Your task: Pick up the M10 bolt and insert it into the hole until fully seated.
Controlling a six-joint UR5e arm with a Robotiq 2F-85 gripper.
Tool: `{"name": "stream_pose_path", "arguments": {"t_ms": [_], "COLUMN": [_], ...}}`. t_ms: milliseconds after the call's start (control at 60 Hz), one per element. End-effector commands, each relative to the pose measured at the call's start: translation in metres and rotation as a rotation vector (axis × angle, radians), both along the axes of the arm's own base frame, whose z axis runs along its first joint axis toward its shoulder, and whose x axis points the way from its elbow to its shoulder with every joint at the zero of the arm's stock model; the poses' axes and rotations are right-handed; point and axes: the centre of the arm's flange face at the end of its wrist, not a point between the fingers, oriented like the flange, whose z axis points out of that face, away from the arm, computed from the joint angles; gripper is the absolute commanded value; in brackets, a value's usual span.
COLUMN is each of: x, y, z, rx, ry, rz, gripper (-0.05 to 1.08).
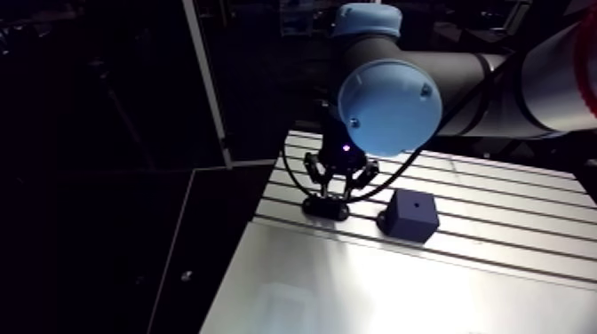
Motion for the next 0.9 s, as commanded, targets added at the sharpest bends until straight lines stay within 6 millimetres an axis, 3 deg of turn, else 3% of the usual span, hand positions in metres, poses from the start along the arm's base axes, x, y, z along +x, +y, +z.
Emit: {"name": "stream_pose_path", "arguments": {"t_ms": [17, 900], "x": [0.0000, -0.0006], "y": [0.0001, 0.0008], "z": [-0.0001, -0.0040], "rx": [0.002, 0.005], "ry": [0.000, -0.007], "rz": [0.000, -0.002], "gripper": [0.57, 0.67]}}
